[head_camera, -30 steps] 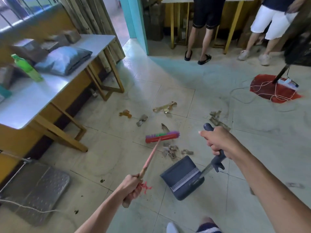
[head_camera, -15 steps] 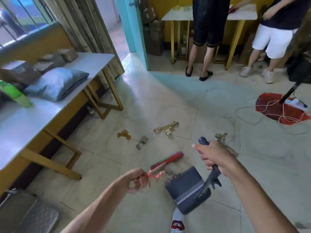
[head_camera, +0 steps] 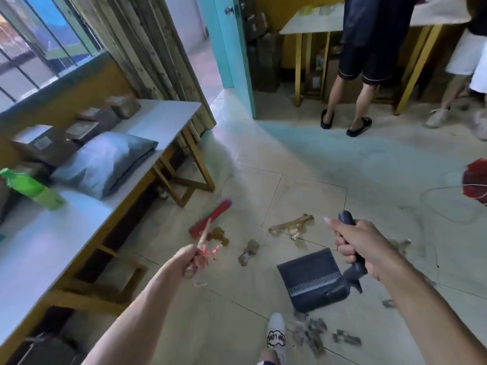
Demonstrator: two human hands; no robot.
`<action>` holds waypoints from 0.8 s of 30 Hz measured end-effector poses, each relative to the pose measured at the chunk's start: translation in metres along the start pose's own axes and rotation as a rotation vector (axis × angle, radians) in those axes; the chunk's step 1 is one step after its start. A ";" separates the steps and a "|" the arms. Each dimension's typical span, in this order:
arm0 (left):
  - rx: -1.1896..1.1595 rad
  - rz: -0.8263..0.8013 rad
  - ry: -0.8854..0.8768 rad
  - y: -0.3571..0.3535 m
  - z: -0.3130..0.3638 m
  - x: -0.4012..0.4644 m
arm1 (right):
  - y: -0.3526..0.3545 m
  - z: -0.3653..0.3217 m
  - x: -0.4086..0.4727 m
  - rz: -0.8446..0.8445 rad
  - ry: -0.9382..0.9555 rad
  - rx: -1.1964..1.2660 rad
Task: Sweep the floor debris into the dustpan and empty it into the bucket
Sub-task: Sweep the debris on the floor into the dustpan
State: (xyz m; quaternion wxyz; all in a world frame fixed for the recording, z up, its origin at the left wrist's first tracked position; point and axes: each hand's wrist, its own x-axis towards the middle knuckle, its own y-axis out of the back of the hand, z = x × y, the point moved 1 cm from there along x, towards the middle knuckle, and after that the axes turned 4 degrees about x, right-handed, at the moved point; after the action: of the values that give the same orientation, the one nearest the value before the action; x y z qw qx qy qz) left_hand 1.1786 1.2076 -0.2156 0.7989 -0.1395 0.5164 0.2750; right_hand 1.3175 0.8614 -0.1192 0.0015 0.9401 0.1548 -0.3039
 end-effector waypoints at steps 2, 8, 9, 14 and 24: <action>0.025 0.028 -0.016 0.009 0.030 0.028 | -0.017 -0.008 0.023 0.041 0.024 -0.011; 0.105 -0.031 0.095 -0.019 0.034 0.074 | -0.070 -0.024 0.088 0.187 0.055 -0.071; 0.138 -0.064 0.107 -0.022 0.030 0.073 | -0.074 -0.026 0.095 0.215 0.065 -0.105; -0.008 -0.189 0.307 0.019 0.065 0.044 | -0.066 -0.045 0.111 0.301 0.092 -0.217; 0.485 -0.087 0.141 -0.057 0.052 0.065 | -0.006 -0.055 0.095 0.361 0.082 -0.271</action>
State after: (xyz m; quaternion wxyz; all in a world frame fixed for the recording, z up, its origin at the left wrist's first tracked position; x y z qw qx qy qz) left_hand 1.2711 1.2066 -0.2554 0.7823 0.0152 0.6150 0.0979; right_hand 1.4200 0.9004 -0.1283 0.1758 0.9552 0.0234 -0.2369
